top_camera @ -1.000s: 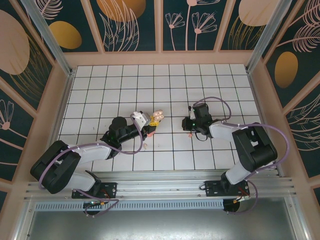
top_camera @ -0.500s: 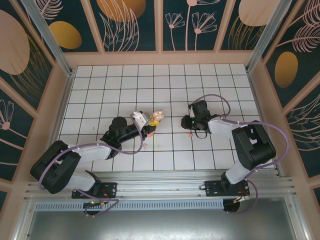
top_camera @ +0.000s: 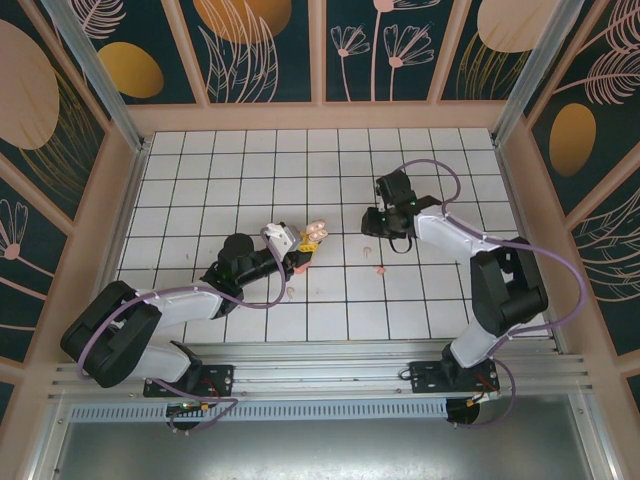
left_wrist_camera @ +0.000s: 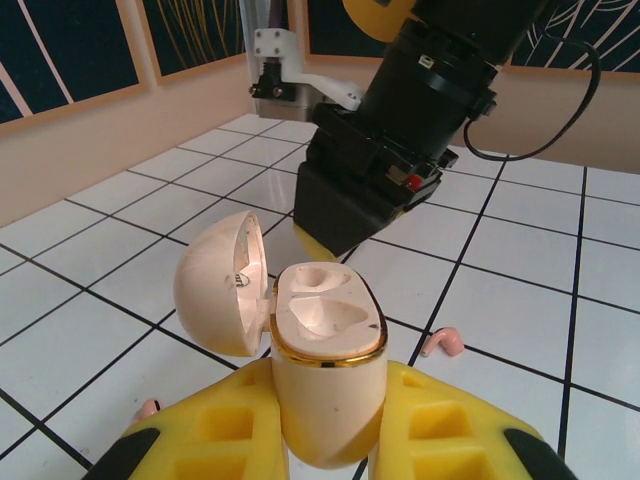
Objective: Insert wireless bluetooth earbuds into charging case
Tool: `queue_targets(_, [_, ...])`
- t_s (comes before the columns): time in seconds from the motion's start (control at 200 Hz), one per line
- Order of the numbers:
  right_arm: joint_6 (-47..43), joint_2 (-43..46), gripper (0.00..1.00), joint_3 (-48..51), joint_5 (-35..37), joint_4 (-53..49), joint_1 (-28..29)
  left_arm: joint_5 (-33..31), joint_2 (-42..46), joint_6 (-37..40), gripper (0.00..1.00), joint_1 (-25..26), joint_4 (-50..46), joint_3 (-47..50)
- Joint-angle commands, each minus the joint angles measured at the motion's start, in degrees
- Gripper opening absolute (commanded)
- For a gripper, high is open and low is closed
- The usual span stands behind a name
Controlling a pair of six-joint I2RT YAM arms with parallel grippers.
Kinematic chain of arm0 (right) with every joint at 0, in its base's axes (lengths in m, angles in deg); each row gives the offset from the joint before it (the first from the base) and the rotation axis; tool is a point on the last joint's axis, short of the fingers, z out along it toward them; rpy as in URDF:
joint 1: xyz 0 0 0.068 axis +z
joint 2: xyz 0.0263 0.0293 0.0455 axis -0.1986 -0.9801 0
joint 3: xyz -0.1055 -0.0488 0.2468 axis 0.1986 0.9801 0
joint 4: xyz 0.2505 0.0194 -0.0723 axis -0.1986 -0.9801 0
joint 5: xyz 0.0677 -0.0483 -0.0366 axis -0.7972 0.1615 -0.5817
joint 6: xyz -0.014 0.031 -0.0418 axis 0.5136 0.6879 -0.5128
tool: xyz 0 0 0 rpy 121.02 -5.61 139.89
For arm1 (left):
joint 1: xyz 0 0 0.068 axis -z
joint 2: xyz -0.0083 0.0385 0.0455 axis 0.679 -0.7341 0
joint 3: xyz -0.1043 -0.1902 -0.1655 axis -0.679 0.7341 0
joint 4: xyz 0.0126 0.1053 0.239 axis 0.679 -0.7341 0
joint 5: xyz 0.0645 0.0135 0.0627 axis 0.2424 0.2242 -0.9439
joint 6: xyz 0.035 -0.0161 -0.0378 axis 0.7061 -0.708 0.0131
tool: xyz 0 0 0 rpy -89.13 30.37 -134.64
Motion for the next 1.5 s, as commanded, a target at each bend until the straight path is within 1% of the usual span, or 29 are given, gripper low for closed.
queue_targets(0.0, [-0.53, -3.45, 0.34, -2.44, 1.67, -6.45, 1.03, 0.09, 0.75, 0.34, 0.15, 0.25, 0.31, -0.38])
queue_targets(0.22, [-1.80, -9.17, 0.36, -5.02, 2.29, -7.88, 2.07, 0.02, 0.92, 0.64, 0.15, 0.29, -0.20, -0.47])
queue_targets(0.45, [-1.63, -11.92, 0.37, -5.41, 1.88, -7.50, 2.17, -0.13, 0.86, 0.76, 0.15, 0.32, -0.31, -0.38])
queue_targets(0.651, [-1.55, -12.69, 0.36, -5.33, 0.64, -6.84, 2.16, -0.04, 0.65, 0.70, 0.15, 0.32, -0.22, -0.47])
queue_targets(0.926, [-1.66, -13.51, 0.31, -5.16, -0.14, -6.49, 2.27, -0.14, 0.66, 0.51, 0.15, 0.23, -0.22, -0.48])
queue_targets(1.271, [-1.37, -13.55, 0.30, -4.50, -0.17, -6.75, 2.53, -0.14, 0.62, 0.48, 0.15, 0.26, -0.31, -0.38])
queue_targets(1.376, [-1.33, -13.55, 0.26, -4.37, -0.34, -6.88, 2.62, -0.15, 0.59, 0.54, 0.15, 0.32, -0.32, -0.34])
queue_targets(1.496, [-1.00, -13.27, 0.26, -4.33, -0.35, -7.18, 2.78, -0.26, 0.61, 0.47, 0.15, 0.34, -0.31, -0.29])
